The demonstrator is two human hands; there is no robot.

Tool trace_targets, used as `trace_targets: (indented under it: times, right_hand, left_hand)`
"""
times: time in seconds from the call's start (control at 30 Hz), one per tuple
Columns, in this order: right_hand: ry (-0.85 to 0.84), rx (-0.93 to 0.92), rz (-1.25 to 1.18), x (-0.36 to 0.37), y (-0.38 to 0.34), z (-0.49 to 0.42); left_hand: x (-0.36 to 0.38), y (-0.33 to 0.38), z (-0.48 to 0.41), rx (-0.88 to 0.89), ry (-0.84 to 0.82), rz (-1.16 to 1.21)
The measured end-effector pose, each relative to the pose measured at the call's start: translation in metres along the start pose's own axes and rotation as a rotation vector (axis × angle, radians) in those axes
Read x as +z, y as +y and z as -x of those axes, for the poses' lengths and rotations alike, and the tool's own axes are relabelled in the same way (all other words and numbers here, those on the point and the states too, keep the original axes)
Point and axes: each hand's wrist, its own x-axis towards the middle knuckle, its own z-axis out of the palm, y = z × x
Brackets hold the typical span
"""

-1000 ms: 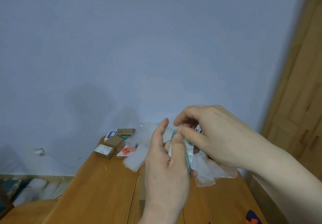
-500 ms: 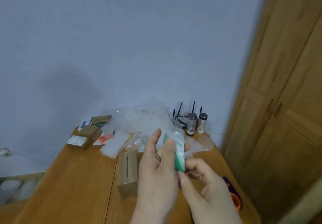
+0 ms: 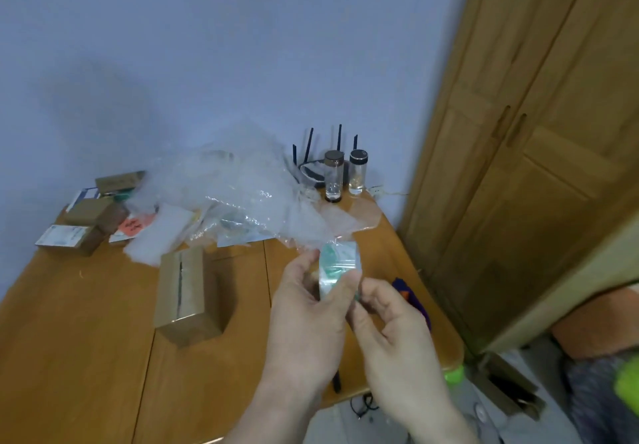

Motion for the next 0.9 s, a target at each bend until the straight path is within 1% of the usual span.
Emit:
trace_targets:
  times: [0.07, 0.17, 0.23, 0.3, 0.33, 0.37, 0.43, 0.5, 0.6, 0.7, 0.9]
  right_hand:
    - [0.006, -0.008, 0.174, -0.006, 0.025, -0.01]
    - [-0.007, -0.107, 0.506, -0.014, 0.062, -0.023]
    - [-0.049, -0.162, 0.708, -0.017, 0.091, -0.031]
    - [-0.111, -0.19, 0.869, -0.017, 0.123, -0.037]
    - [-0.13, -0.206, 0.931, -0.017, 0.139, -0.04]
    - [-0.147, -0.221, 0.979, -0.015, 0.158, -0.042]
    - [-0.166, -0.27, 1.056, -0.01, 0.194, -0.047]
    - [-0.201, -0.31, 1.122, -0.002, 0.223, -0.05]
    - [-0.286, -0.299, 1.177, 0.009, 0.256, -0.05]
    - [-0.328, -0.25, 1.188, 0.016, 0.279, -0.051]
    - [-0.295, -0.243, 1.163, 0.02, 0.301, -0.046]
  left_hand:
    - [0.007, -0.02, -0.015, 0.087, 0.041, -0.235]
    - [0.014, -0.047, -0.036, 0.172, 0.048, -0.52]
    - [0.018, -0.073, -0.05, 0.187, 0.043, -0.688]
    - [0.02, -0.101, -0.062, 0.297, 0.018, -0.872]
    - [0.021, -0.116, -0.069, 0.386, -0.038, -0.977]
    - [0.022, -0.134, -0.075, 0.478, -0.13, -1.089]
    - [0.024, -0.173, -0.088, 0.575, -0.331, -1.261]
    - [0.024, -0.21, -0.101, 0.609, -0.439, -1.352]
    - [0.026, -0.241, -0.115, 0.608, -0.571, -1.452]
    - [0.029, -0.26, -0.127, 0.677, -0.607, -1.495]
    - [0.03, -0.284, -0.133, 0.684, -0.573, -1.502]
